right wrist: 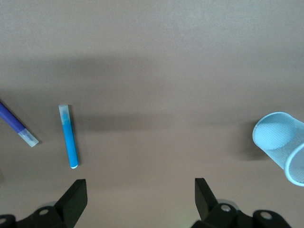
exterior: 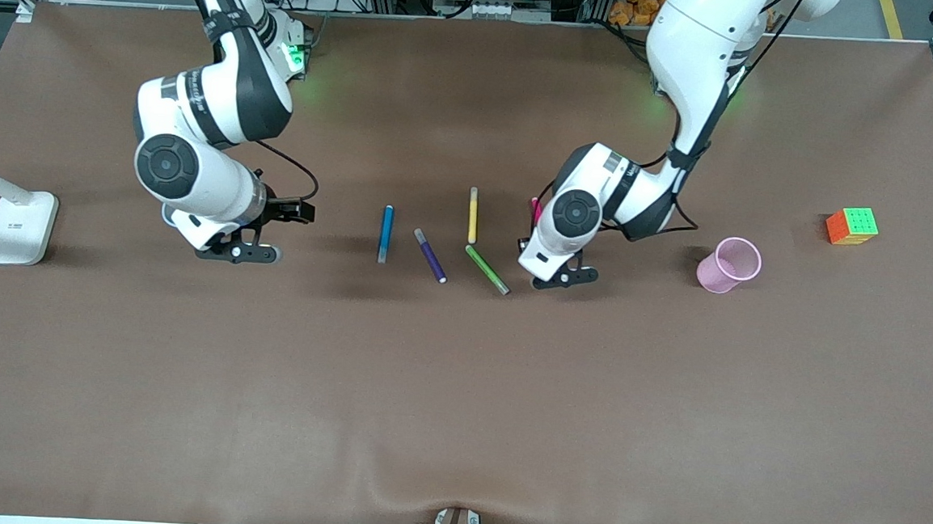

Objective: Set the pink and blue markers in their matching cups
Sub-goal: 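Carry the pink marker to the pink cup while the right gripper grasps blue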

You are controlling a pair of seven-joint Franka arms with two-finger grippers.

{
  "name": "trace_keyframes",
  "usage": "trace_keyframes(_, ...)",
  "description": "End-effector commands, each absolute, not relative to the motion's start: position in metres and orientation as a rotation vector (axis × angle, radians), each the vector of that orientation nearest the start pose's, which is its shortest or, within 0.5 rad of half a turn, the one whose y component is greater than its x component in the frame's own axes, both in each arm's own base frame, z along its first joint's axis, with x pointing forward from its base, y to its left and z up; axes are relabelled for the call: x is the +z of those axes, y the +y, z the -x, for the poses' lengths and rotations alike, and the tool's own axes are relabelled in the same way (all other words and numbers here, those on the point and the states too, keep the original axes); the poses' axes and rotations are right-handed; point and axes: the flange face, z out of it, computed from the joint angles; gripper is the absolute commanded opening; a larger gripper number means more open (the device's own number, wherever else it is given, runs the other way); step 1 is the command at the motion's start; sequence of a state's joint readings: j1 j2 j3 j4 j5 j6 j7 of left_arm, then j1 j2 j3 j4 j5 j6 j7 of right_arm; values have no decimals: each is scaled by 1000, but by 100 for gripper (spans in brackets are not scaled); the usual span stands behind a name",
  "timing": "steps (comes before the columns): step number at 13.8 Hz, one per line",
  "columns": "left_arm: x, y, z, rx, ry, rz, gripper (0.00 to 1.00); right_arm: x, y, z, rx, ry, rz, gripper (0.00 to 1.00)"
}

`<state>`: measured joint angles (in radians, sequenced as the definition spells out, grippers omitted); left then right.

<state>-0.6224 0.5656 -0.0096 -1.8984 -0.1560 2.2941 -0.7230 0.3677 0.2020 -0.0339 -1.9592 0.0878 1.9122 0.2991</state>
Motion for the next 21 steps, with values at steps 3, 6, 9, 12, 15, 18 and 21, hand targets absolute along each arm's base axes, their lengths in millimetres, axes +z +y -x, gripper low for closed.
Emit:
trace_keyframes(3,248,-299,-540,206,-205,3160,0,329,212,-542,323,-40,3129,100)
trace_keyframes(6,285,-253,-562,172,-107,3182,0,307,242,-540,263,-96,3130,100)
trace_keyframes(9,327,-218,-568,82,-9,3103,0,264,273,-537,195,-157,3129,100)
trace_keyframes(12,361,-191,-555,-9,113,3039,0,245,296,-527,188,-143,3131,100)
trace_keyframes(15,382,-143,-556,-43,204,3028,0,217,321,-516,138,-171,3130,100)
trace_keyframes(18,392,-109,-540,-85,256,3024,0,203,335,-505,164,-216,3137,100)
trace_keyframes(21,384,-89,-507,-240,354,2975,0,185,338,-501,173,-227,3142,100)
